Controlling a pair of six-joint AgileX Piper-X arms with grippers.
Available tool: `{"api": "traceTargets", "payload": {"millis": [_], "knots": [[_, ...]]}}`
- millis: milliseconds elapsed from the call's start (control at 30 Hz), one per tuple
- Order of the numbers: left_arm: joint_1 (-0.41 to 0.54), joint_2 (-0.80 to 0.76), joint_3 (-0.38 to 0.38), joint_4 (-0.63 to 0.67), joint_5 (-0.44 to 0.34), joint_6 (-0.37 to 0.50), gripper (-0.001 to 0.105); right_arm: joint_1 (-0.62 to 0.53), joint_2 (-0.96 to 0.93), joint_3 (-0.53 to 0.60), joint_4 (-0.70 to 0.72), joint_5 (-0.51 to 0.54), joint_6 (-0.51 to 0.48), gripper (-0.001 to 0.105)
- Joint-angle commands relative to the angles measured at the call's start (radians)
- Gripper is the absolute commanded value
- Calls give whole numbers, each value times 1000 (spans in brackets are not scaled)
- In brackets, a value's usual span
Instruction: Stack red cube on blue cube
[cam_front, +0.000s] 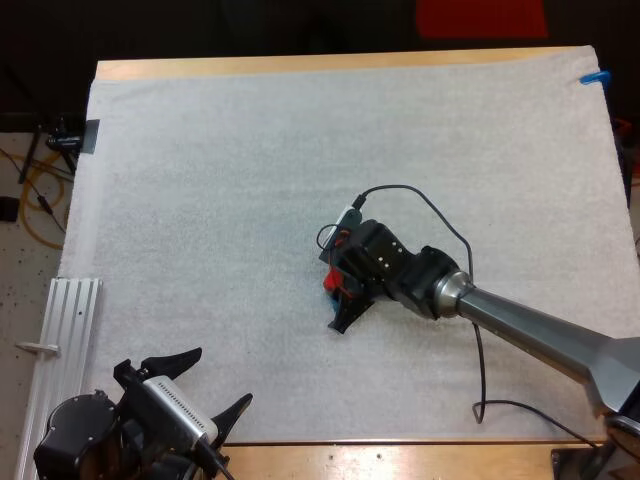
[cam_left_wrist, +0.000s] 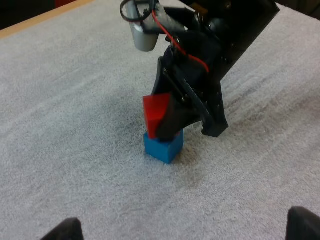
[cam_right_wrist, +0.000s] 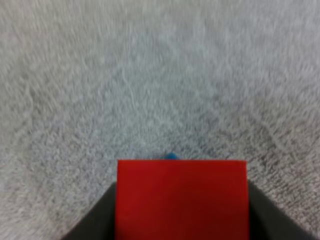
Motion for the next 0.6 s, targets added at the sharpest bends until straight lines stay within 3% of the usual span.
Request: {"api": "traceTargets", "payload": {"millis": [0,333,400,467,567], "knots": [[-4,2,-7,0,-9,6,76,-5,1,-8,10,4,9,7],[-4,2,-7,0,-9,6,76,-5,1,-8,17,-21,16,8],[-4,2,-7,0,-9,6,76,-5,1,-8,17,-21,12,16],[-4,2,-7,0,-9,6,76,-5,1,-8,12,-21,12,32],[-4,2,-7,0,-9,6,76,-5,1,-8,-2,-21,9,48]]}}
